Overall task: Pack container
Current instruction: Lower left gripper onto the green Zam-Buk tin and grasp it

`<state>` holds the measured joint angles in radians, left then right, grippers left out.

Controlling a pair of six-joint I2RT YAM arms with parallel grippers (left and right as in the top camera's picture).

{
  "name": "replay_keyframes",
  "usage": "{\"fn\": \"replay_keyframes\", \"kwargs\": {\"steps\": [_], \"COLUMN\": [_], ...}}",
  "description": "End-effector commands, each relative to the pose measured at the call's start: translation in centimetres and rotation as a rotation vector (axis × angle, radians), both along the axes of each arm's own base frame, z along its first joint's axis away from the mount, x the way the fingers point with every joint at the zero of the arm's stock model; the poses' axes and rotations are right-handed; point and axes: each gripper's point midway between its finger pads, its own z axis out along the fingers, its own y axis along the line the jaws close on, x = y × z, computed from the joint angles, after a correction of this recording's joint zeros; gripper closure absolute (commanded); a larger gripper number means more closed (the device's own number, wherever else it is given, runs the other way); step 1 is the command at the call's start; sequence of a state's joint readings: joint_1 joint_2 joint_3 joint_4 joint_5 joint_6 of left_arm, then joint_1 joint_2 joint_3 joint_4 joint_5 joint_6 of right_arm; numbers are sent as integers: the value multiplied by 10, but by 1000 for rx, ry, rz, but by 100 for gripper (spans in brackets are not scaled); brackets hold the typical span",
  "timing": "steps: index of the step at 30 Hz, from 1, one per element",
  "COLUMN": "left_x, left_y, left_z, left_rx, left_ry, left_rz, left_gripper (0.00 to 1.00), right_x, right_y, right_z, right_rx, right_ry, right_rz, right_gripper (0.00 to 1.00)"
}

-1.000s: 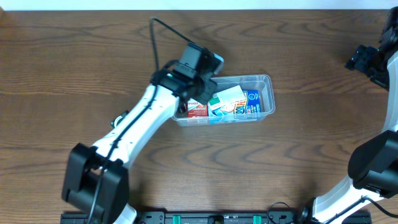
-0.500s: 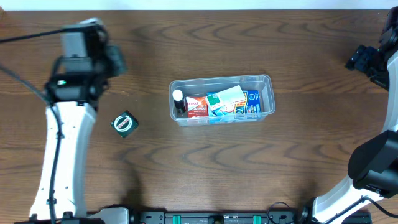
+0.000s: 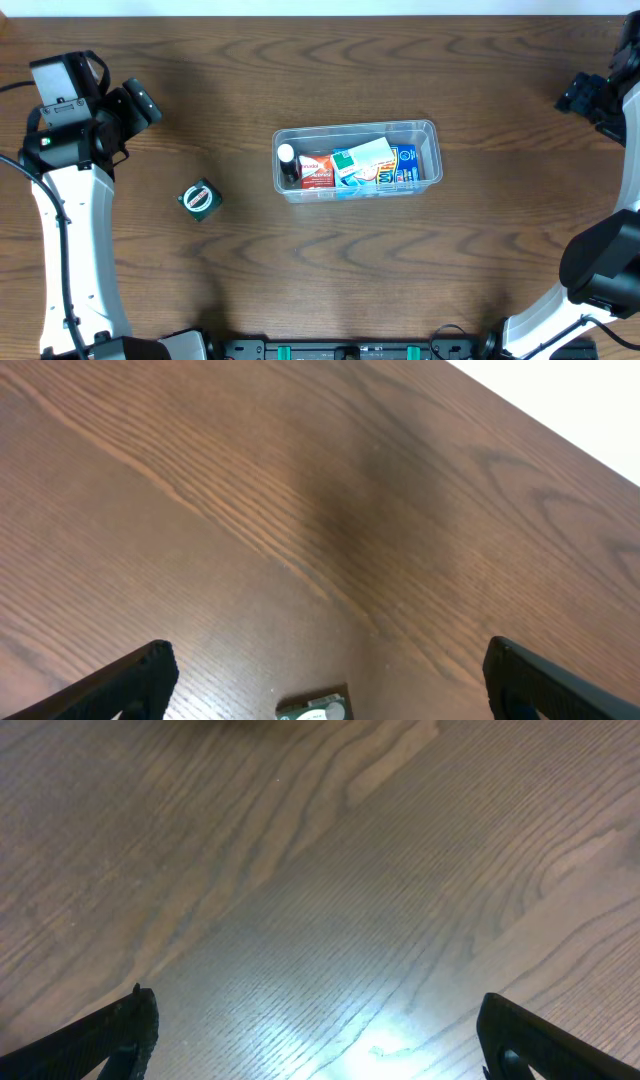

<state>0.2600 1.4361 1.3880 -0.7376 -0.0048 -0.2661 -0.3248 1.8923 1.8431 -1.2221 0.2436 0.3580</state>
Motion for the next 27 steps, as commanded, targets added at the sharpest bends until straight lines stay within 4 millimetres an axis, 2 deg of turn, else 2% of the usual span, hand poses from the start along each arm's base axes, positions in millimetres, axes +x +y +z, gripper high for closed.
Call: {"fn": "replay_keyframes", "kwargs": {"steps": [1,12,15,16,23,27], "left_x": [-3,-3,14,12,-43,-53], "left_y": [2,2,3,0,-16,-32], "left_z": [-5,-5,10,7,-59,-95], "left_rx": [-1,0,7,-6,-222,-284], "left_ry": [19,18,-72,-61,194,252], "left_rz": [10,10,0,-7,200,185], "left_gripper": [2,2,2,2,2,2], "right_x": [0,0,0,0,0,0], "right_y": [-4,-4,-4,-4,-4,-4], "right_z": [4,4,4,4,4,4], "right_rx": [-17,-17,-17,-17,-17,-17], "right_ry": [-2,-1,-2,-1,-2,-1], "right_rz": [0,0,0,0,0,0], "right_gripper": [1,1,1,1,1,1]}}
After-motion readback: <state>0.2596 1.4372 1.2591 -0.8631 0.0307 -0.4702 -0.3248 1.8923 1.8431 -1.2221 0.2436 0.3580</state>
